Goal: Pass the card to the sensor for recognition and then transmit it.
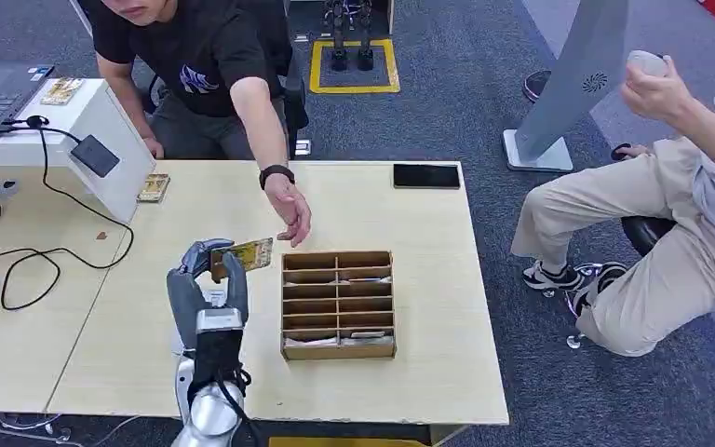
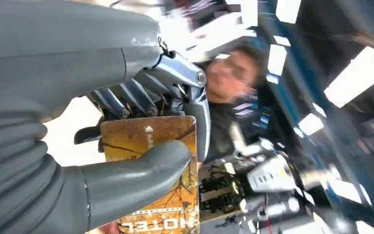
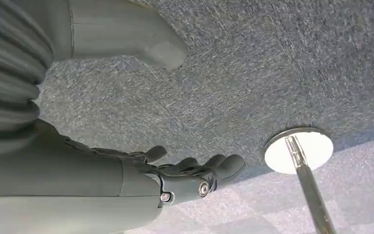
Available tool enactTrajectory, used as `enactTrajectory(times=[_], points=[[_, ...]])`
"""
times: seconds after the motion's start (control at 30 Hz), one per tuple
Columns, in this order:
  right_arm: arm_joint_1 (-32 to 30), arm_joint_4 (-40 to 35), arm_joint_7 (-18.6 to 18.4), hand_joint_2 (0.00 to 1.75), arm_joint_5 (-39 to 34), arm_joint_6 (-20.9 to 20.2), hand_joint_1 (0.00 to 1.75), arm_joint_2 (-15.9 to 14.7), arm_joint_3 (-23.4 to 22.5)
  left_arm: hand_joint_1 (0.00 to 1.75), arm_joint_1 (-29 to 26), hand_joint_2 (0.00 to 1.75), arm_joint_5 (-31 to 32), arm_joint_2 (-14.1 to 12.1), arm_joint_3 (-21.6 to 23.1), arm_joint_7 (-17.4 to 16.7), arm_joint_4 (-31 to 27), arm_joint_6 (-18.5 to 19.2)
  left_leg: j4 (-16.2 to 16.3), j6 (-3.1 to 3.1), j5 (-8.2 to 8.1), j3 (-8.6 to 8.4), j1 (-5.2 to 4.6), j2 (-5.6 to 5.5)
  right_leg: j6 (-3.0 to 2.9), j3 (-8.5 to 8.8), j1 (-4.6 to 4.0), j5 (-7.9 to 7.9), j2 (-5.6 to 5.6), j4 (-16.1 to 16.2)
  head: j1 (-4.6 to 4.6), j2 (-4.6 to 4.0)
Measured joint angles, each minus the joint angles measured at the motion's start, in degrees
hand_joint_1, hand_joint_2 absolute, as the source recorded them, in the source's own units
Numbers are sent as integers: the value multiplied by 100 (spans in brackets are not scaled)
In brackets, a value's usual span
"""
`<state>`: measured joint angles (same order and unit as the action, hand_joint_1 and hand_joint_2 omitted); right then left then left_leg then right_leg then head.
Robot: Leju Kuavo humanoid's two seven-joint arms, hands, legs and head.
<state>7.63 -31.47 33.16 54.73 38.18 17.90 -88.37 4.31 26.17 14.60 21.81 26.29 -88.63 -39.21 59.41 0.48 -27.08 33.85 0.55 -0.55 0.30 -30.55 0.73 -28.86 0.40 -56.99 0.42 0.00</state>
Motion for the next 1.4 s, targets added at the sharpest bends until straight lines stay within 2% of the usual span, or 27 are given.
enactTrajectory(times=[0.1, 0.17, 0.23, 0.37, 0.57, 0.67, 0.73, 0.77, 0.8, 1.13, 1.4], points=[[0, 2, 9, 175, 57, 0, 0, 0, 0, 175, 335, 175, -691, -9, -54, -266, 139, 146, 0, 2, 3, 0, 0, 0, 1, 1, 0, 2, 0, 0, 0, 0], [2, 13, 37, 175, 160, 0, 0, -4, 0, 175, 624, 175, -737, -24, -138, -468, 319, 105, 1, 1, 4, -1, 0, 0, 0, 0, 0, 4, 0, 0, -2, 0], [13, 61, 81, 175, 275, 2, 0, -20, 0, 175, 1003, 175, -448, -83, -208, -597, 639, -18, 1, 2, 8, 0, 0, -1, 1, 2, 0, 6, -1, -1, 2, 0], [58, 205, 116, 175, 531, 0, 0, -37, 0, 175, 1664, 175, 706, -188, -517, -928, 1262, -59, 1, -1, 10, -1, 0, 0, -1, 1, 0, 7, 0, -4, -2, 0], [93, 310, 116, 175, 557, 0, 0, -50, 0, 175, 2017, 175, 927, -282, -701, -1046, 1687, -85, 0, -1, 9, 1, 0, 0, -1, -1, 0, 5, 2, -3, -2, 0], [141, 363, 44, 175, 762, 0, 0, -55, -2, 175, 2264, 175, 1382, -326, -763, -1498, 1918, -88, 0, -1, 9, 2, 0, -1, 0, -1, 0, 5, 1, -3, 0, 0], [196, 424, 70, 175, 771, 2, 0, -59, -4, 175, 2480, 175, 1376, -367, -822, -1689, 2151, -48, 0, -8, 14, 1, 1, 0, -3, -2, -1, 8, 2, -4, 2, 0], [220, 450, 72, 175, 774, 0, 0, -61, -4, 47, 2579, 175, 1328, -385, -852, -1737, 2280, -42, 0, -9, 16, 0, 2, 0, -5, -2, -1, 11, 2, -4, -2, 0], [238, 463, 70, 175, 782, 0, 0, -63, -4, 0, 2664, 175, 1256, -406, -889, -1750, 2410, -42, 0, -7, 19, 0, 1, 1, -6, -1, -1, 14, 2, -4, -2, 0], [269, 531, 61, 175, 721, 0, 0, -74, -9, 0, 2974, 175, 1221, -466, -1032, -1772, 2955, -79, 0, -5, 24, 3, 1, 0, -6, -4, -1, 14, 2, -4, -2, 0], [270, 546, 63, 175, 725, 2, 0, -79, -9, 0, 2959, 175, 1184, -466, -1036, -1556, 2929, -81, 0, -5, 24, 4, 1, 0, -6, -4, -1, 14, 2, -4, -2, 0]])
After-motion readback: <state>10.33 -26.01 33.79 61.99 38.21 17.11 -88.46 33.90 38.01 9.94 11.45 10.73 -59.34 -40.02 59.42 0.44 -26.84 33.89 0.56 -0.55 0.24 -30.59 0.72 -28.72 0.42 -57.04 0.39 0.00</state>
